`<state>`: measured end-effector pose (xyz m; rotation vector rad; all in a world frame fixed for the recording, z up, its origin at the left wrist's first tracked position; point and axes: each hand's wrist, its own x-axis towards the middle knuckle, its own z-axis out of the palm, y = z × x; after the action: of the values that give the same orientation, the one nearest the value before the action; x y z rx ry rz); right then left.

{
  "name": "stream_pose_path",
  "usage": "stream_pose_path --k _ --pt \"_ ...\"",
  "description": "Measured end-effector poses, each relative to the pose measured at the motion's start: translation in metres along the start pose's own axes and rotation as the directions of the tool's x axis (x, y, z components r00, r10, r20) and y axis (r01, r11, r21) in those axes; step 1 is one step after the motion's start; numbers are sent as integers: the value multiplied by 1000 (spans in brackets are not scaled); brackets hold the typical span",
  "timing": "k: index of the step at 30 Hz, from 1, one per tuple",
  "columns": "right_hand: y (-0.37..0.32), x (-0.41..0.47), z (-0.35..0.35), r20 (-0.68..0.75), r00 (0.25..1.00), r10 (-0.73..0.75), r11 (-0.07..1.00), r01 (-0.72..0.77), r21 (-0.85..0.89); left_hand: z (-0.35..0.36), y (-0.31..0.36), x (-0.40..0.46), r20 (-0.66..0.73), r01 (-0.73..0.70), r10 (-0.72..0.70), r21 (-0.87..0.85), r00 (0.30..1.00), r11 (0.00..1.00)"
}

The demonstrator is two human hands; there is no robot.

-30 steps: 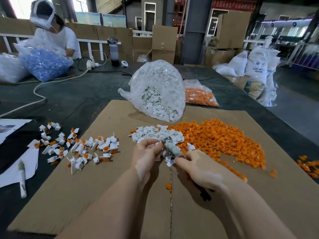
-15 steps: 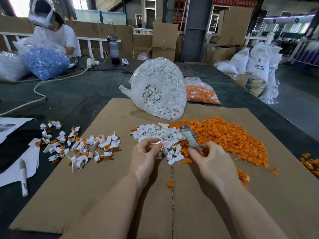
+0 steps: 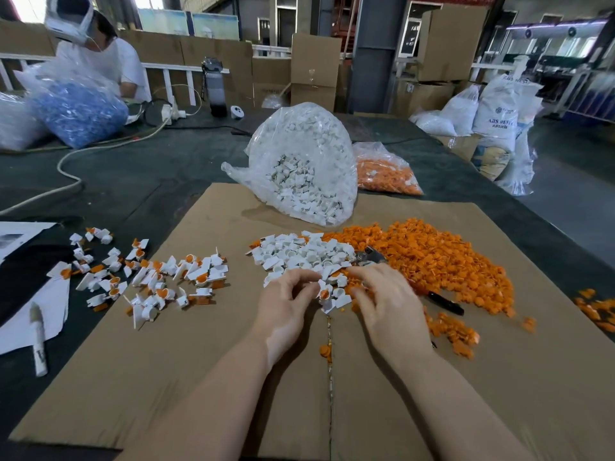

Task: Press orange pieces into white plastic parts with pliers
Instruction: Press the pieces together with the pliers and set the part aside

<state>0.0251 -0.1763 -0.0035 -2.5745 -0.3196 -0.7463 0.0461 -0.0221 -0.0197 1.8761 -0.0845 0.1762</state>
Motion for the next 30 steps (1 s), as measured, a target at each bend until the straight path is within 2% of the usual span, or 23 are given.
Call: stream_pose_path --k 2,5,8,14,17,20,27,30 --pt "-8 -4 6 -6 995 -104 986 104 129 0 0 0 11 -26 25 38 1000 999" --pt "-12 -9 13 -3 991 -132 975 130 180 1 0 0 32 -33 31 74 999 997" --pt "-9 -10 16 -83 994 -74 984 86 154 1 1 -2 5 -11 10 53 1000 999" --pt "-4 -13 19 -198 971 131 990 -138 -22 0 5 -6 -234 3 -2 3 972 1000" --pt "-5 -15 19 -216 959 184 976 -204 -75 -17 -4 -1 -339 45 28 204 940 978" --pt "-5 -16 21 -214 957 193 968 -222 -117 -41 -13 2 -384 78 82 383 920 921" --pt "-6 -18 23 -229 953 200 950 -245 -191 -58 -17 2 -484 241 63 539 873 807" --pt "-6 -18 23 -208 958 197 944 -242 -223 -47 -13 -3 -367 97 234 693 900 714"
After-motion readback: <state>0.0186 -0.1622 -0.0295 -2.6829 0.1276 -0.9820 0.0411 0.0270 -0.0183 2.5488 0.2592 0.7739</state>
